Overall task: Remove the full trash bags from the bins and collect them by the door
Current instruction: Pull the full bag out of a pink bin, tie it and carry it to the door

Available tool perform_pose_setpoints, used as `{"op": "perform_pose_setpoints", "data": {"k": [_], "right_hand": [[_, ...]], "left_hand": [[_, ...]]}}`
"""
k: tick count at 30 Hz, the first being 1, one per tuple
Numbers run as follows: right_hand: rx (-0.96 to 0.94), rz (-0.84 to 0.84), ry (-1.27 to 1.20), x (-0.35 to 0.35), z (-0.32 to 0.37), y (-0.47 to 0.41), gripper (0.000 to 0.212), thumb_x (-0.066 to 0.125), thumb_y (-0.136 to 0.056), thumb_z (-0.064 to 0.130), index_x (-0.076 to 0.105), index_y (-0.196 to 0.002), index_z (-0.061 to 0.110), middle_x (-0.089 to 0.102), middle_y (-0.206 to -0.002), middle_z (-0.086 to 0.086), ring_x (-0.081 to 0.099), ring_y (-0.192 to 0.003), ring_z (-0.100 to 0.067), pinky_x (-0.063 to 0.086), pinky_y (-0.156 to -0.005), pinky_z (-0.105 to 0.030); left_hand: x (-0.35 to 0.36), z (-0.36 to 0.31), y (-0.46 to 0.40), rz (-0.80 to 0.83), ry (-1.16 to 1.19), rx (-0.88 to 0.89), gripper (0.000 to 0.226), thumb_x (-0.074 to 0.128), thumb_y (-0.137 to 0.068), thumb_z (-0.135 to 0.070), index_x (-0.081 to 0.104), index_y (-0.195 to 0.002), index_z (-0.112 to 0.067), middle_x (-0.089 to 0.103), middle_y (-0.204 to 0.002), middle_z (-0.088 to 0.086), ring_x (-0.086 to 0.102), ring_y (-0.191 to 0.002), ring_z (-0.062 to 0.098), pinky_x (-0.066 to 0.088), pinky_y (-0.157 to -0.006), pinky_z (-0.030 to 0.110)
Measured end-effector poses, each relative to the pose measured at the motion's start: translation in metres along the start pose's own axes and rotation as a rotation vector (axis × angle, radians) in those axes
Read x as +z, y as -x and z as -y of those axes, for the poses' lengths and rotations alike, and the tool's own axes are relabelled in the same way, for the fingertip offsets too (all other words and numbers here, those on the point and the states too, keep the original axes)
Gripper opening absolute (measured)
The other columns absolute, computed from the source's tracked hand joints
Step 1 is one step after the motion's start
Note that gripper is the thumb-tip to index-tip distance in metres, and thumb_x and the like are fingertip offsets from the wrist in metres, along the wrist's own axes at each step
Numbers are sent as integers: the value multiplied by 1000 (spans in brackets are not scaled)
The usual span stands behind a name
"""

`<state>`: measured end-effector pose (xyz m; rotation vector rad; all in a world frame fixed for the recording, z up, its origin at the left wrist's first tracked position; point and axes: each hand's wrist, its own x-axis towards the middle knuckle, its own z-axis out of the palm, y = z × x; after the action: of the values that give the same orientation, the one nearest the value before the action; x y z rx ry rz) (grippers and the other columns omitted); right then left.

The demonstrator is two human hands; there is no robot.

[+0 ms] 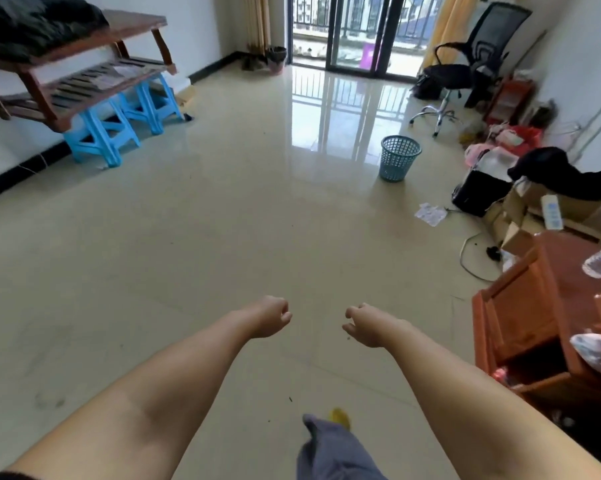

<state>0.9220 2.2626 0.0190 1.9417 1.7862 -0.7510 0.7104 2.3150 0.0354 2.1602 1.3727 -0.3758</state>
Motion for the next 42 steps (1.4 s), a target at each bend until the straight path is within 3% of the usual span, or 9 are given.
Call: {"op": "perform_pose_setpoints", "data": {"k": [7,14,22,30,35,42], "right_hand": [[-14,11,47,-115,-59,-164,50,31,-98,42,33,-140,15,39,-140,-13,44,-125,-34,40,-103,-45],[-66,21,96,-249,-97,-302,49,30,-98,41,35,-139,15,42,-139,-12,46,-124,-33,40,-103,-44],[-125,5,119,-375,-92,-482,51,30,-98,43,31,-142,16,39,-142,-11,45,-126,-32,40,-102,-44],[-70,-49,29,-534,-87,-643,50,30,-98,41,32,-141,15,41,-142,-12,44,-126,-32,39,-103,-43],[-54,-19,24,-602,-88,-735,49,29,-99,40,32,-141,14,40,-142,-12,44,-126,-32,39,-103,-43],[-105,-11,66,-715,-101,-900,50,29,-99,40,30,-142,15,38,-143,-12,42,-128,-32,37,-105,-46]], "left_hand": [[-91,-3,-179,-27,44,-17,36,36,-98,-27,57,-115,-4,58,-122,17,56,-108,30,43,-88,32],[-195,-2,-329,-63,64,-51,33,36,-96,-32,57,-115,-14,59,-122,10,56,-107,28,45,-88,34],[-301,68,-504,-62,49,-116,32,38,-96,-33,55,-116,-14,58,-125,9,55,-110,27,43,-87,33],[-474,123,-678,-114,-27,-89,34,36,-96,-34,54,-119,-17,58,-126,7,55,-111,27,41,-83,31],[-531,141,-769,-56,-27,-51,34,37,-96,-33,54,-119,-16,58,-126,7,55,-111,27,45,-90,34],[-624,185,-930,-90,-1,-104,33,37,-96,-33,54,-118,-16,58,-125,8,55,-111,26,42,-85,31]]}}
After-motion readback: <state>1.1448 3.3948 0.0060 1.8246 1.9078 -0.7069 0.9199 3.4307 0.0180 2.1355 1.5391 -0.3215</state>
